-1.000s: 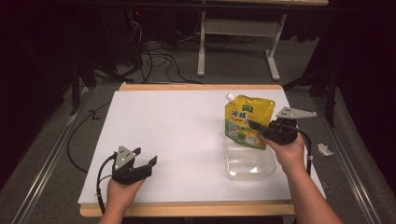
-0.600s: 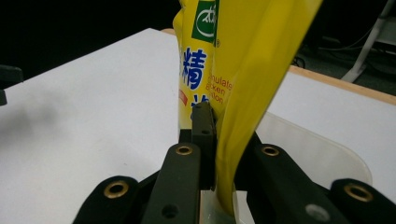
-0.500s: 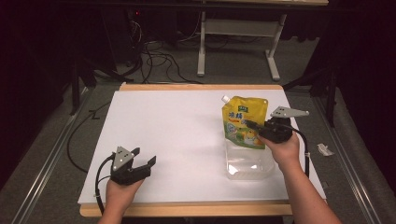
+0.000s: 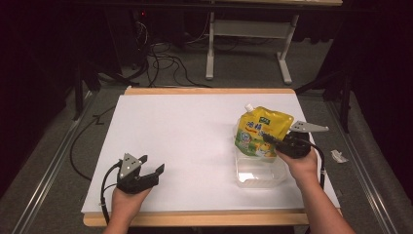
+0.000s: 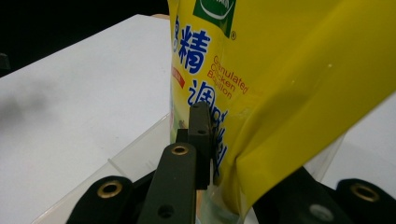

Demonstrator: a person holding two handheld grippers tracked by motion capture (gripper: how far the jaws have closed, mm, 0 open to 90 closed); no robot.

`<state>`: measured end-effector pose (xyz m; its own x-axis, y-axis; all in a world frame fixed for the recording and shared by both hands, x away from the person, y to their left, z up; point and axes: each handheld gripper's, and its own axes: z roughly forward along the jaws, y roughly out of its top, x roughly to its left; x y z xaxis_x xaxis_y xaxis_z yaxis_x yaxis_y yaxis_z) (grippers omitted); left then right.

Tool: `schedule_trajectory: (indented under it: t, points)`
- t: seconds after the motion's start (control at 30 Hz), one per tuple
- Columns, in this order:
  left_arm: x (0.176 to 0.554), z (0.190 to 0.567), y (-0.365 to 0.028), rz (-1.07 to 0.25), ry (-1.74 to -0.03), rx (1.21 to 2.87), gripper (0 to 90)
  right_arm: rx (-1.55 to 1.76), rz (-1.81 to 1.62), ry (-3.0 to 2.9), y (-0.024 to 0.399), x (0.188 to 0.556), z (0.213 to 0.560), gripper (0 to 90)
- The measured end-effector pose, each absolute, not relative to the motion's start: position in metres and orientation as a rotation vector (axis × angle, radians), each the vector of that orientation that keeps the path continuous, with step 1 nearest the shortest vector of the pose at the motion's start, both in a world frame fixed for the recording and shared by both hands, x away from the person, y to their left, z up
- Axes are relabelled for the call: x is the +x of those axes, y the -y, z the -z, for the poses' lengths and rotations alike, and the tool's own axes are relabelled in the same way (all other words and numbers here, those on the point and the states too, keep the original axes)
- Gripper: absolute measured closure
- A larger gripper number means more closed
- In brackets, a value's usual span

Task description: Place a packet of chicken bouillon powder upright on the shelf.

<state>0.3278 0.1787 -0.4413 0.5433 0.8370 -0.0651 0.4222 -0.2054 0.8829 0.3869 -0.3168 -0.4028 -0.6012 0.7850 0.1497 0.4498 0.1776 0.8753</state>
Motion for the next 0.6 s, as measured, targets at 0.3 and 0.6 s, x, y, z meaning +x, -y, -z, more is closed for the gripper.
schedule_trajectory:
  t: [0.3,0.6]
  points:
    - [0.327,0.442,-0.176,-0.533,-1.026,1.837,29.0,1.177,-1.386,-2.103,0.316,0.382,0.404,80.0]
    - [0.328,0.444,-0.172,-0.505,-0.996,1.863,29.0,1.239,-1.324,-2.030,0.317,0.374,0.398,40.8]
